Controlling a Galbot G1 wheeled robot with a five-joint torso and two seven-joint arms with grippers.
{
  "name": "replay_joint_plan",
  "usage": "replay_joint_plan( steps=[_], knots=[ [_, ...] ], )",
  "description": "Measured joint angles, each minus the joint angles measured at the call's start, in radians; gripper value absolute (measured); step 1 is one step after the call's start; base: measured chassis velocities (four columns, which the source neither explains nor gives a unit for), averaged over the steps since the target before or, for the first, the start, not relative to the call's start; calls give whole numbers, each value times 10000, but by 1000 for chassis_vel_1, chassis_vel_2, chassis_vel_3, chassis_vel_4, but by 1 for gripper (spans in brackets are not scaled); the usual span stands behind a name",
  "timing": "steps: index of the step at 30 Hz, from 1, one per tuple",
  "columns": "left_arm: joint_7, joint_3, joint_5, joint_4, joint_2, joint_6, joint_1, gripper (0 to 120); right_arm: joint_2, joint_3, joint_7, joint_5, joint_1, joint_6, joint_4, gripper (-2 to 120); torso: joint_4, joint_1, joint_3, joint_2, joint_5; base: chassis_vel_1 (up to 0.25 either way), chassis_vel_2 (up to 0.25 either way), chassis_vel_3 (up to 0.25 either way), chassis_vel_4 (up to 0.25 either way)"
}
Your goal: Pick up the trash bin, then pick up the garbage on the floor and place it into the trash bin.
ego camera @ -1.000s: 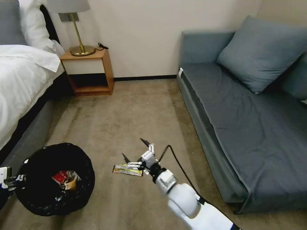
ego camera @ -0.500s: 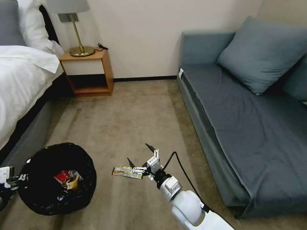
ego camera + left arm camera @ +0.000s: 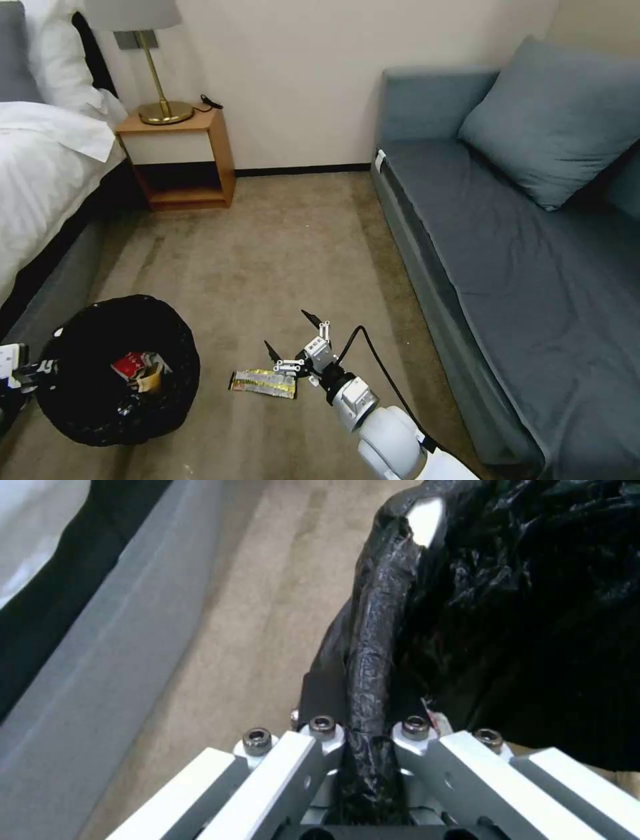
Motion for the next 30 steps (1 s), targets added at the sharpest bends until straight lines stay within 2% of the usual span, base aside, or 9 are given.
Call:
replay_joint_plan(
  steps=[10,14,19,20,23,30],
  knots=[
    [-6,24,-1,123,6,1,-48,3,-139,-398,-87,119,224,-235,-372,100,2,-1,0,0,-1,-96,110,95,-98],
    [-11,-61,-6,104,-8,1,-41,3,-491,-935,-419,731,633,-1450,-581,100,0,0,2,0,-1,-115,77,108,-101],
    [-11,-157,-56,57,21,3,-16,3,-647,-1271,-725,1168,1022,-2281,-918,100,-1,1,2,0,-1,-37,22,33,-32],
    [-10,-256,-100,55,93,5,11,3,-729,-1635,-978,1545,1452,-2872,-1290,100,2,0,1,0,0,0,0,0,0],
    [-19,-374,-150,61,168,28,32,3,-737,-2446,-1445,1999,2198,-3476,-2027,100,3,0,1,0,-1,0,0,0,0],
    [-27,-389,-179,-86,63,55,88,3,-334,-4013,-1868,2694,3567,-3815,-3378,100,2,0,1,0,-1,0,0,0,0]
  ],
)
